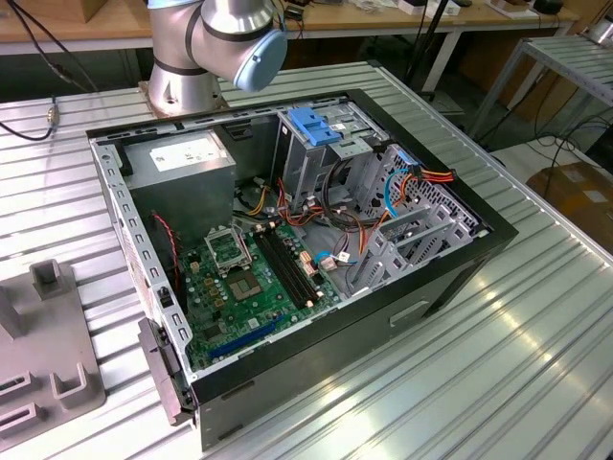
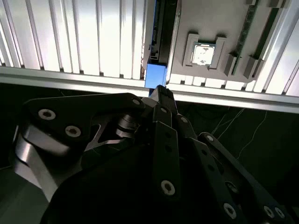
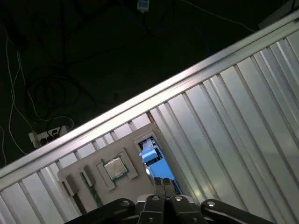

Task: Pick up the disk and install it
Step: 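Pick up the disk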

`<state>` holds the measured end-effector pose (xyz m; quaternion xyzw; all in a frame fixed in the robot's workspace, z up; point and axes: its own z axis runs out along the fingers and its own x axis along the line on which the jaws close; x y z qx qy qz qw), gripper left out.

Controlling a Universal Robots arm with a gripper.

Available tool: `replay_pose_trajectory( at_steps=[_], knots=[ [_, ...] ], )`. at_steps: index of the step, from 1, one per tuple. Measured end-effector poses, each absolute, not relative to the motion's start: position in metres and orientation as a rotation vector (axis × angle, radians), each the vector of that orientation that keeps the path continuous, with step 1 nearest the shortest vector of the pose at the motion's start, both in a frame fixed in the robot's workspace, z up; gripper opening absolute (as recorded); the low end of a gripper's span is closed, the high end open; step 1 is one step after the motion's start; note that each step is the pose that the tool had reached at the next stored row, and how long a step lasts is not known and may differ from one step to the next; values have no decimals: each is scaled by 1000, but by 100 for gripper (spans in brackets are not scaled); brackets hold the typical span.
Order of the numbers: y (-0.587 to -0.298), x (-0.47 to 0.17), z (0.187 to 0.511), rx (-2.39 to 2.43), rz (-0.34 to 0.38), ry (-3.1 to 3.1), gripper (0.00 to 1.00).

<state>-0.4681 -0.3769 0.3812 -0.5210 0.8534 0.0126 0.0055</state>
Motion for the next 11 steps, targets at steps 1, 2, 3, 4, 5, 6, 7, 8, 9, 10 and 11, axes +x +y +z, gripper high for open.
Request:
replay_pose_trajectory(
  at_steps=[1,2,3,4,5,6,7,8,9,10,11],
  knots=[
    [-377,-468,381,-1685,40,2639,10],
    [-377,-468,381,-1685,40,2639,10],
    [-377,-468,381,-1685,40,2639,10],
    [-377,-468,381,-1685,40,2639,10],
    [-377,-468,381,-1685,40,2639,10],
    [-377,-468,381,-1685,40,2639,10],
    [-377,-468,381,-1685,40,2639,10],
    [-377,-468,381,-1685,40,2639,10],
    [-377,-468,381,-1685,40,2639,10],
    [-377,-468,381,-1685,40,2639,10],
    [-377,-468,381,-1685,40,2639,10]
  ],
)
